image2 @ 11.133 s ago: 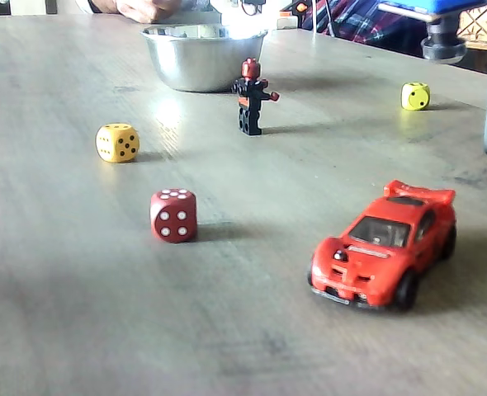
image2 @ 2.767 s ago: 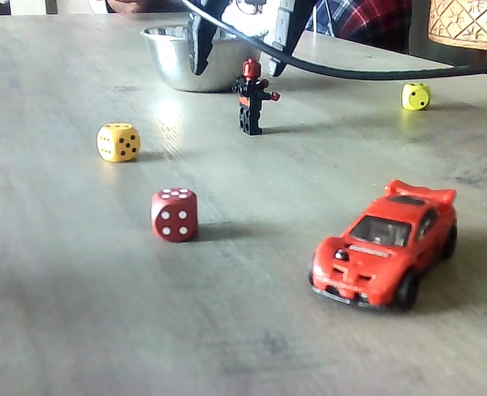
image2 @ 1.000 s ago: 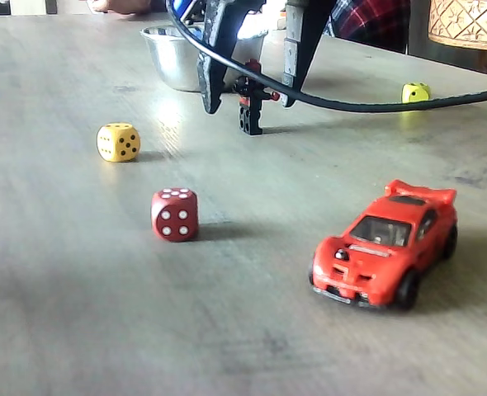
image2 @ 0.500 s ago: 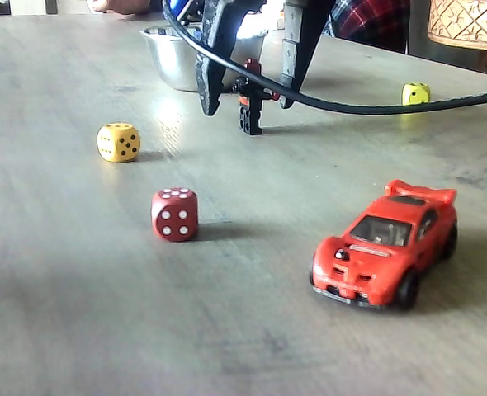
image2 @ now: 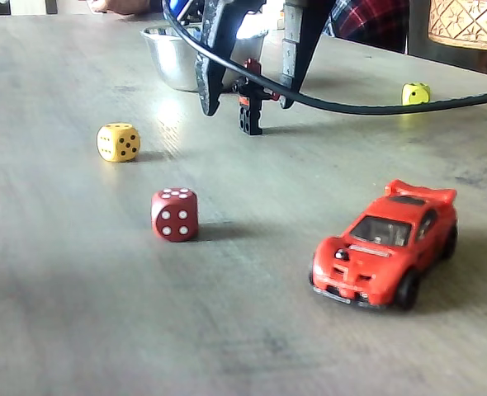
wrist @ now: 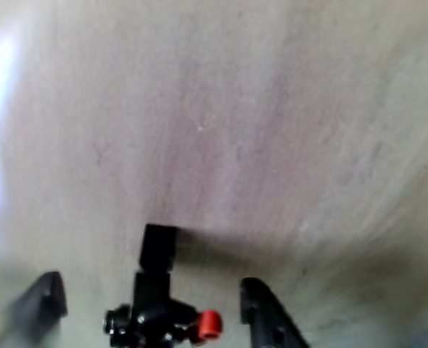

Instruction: Pick up the lego figure and place in bowl

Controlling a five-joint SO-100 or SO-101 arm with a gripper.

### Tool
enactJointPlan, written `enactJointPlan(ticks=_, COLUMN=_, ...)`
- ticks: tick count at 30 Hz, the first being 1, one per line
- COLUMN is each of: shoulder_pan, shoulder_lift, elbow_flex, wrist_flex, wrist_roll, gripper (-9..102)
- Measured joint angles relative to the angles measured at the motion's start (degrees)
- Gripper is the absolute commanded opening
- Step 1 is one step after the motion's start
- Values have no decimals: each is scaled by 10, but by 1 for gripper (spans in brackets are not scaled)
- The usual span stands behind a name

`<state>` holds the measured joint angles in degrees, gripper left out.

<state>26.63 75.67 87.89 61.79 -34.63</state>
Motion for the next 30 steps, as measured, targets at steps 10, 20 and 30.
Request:
enactJointPlan(ticks=10, shoulder_pan=0, shoulder_lift=0, elbow_flex=0, wrist_flex=0, wrist_roll=0, gripper=26)
enactJointPlan(ticks=20, shoulder_pan=0, shoulder_lift=0, elbow_flex=0, wrist_flex=-1, wrist_roll=0, gripper=11)
enactJointPlan(ticks=30, shoulder_pan=0, shoulder_lift=0, elbow_flex=0, wrist_flex=-1, wrist_roll=0, gripper=10)
